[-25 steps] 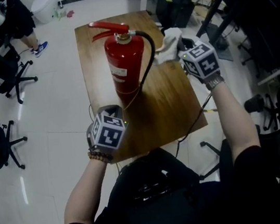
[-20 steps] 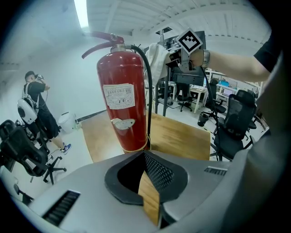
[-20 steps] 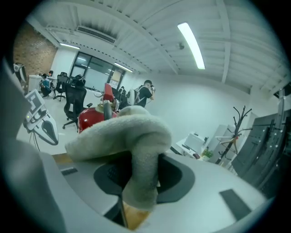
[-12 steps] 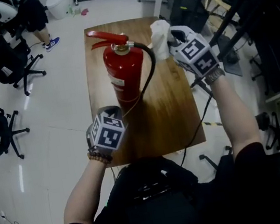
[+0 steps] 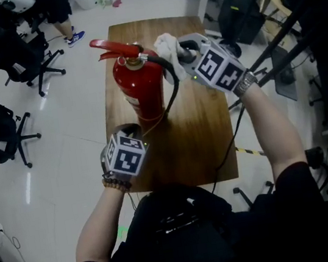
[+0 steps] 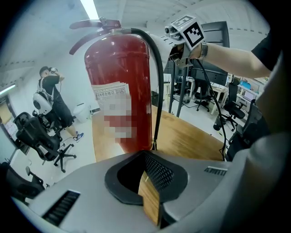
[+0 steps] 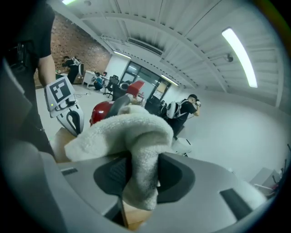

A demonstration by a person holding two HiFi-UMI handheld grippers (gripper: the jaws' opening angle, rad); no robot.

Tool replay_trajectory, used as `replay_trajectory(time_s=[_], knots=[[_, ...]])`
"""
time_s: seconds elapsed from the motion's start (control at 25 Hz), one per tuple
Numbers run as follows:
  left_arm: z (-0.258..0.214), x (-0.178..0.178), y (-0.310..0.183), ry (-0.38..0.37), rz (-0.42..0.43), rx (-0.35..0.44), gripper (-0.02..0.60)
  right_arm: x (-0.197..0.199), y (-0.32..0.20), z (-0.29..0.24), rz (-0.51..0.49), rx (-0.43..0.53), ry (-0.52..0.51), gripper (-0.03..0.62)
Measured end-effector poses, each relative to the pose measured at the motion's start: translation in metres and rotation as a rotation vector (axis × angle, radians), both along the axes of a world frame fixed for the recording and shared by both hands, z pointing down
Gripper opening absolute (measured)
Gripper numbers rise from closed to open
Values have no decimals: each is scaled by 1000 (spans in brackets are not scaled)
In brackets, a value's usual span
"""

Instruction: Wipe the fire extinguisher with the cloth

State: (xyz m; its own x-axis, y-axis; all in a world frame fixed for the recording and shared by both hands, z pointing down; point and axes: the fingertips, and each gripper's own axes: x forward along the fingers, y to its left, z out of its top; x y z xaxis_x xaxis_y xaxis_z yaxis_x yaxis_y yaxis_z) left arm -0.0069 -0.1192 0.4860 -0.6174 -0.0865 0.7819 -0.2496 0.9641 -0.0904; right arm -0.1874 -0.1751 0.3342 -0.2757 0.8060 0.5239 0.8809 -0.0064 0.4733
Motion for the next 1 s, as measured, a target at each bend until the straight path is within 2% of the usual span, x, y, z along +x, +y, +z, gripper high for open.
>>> replay_trajectory(time_s=[0.16,0.4,0.64,1.0], knots=[[6,-1,-3,21,-43,-6,0,3,9,12,-75,15,10,156],[16,0,-4,50,-84,-14,0,3,17,33,-125,18,50,156],[23,1,-3,86,-117,-7,0,3,25,60,-154,24,113,156],[35,-3,-7,118,-115,-34,0,2,27,118,-165,31,238,156]])
